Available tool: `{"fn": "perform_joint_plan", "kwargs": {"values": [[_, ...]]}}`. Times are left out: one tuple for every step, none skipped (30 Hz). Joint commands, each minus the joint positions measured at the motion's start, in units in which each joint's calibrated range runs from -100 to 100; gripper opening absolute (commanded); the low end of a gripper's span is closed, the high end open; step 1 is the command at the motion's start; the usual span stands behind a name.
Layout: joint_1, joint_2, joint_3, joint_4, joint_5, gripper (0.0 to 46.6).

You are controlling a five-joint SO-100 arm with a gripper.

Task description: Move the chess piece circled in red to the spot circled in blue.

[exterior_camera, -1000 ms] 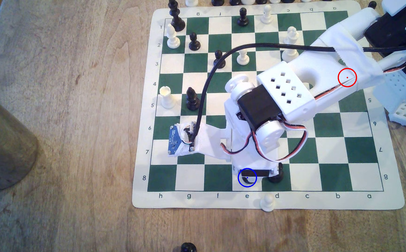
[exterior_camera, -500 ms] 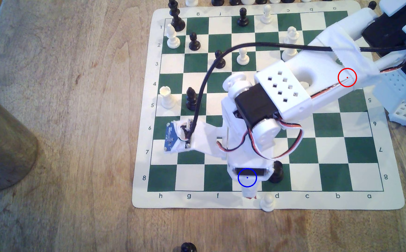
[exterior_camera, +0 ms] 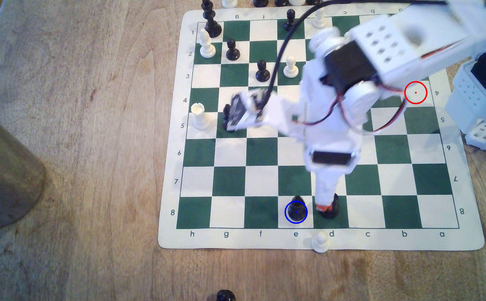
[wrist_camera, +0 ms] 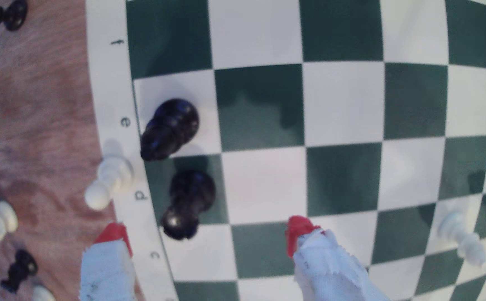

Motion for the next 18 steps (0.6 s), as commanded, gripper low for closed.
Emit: {"fn": "perform_joint_plan", "kwargs": {"values": [[0.7,-14.1,6.6,-1.1,0.5,30.5],[0.9,-15.6,8.0,-1.2,0.5,30.7],[1.1,-18.3,10.7,-1.1,0.7,30.8],[1.1,-19.7,12.0,-0.9,0.7,30.7],[1.2,-21.1,13.3,-0.8,0.7,30.6],[1.2,-22.5,14.6,-0.7,0.7,30.6],[1.1,-24.4,16.2,-0.7,0.7,30.6],[1.1,-27.6,18.3,0.0,0.7,30.1],[1.1,-29.2,19.3,0.5,0.7,29.9],[1.2,-31.1,20.8,1.0,0.7,29.7],[1.2,-32.9,22.0,1.7,0.7,29.5],[1.3,-35.6,24.3,2.6,0.7,29.2],[1.3,-37.2,25.7,2.9,0.7,29.1],[1.6,-39.0,26.9,3.3,0.8,29.1],[2.0,-40.7,28.1,4.0,0.8,29.1],[2.9,-43.8,30.2,4.8,1.0,29.1],[3.5,-45.4,31.3,5.3,1.1,29.1],[3.8,-46.8,32.5,5.6,1.2,29.1]]}}
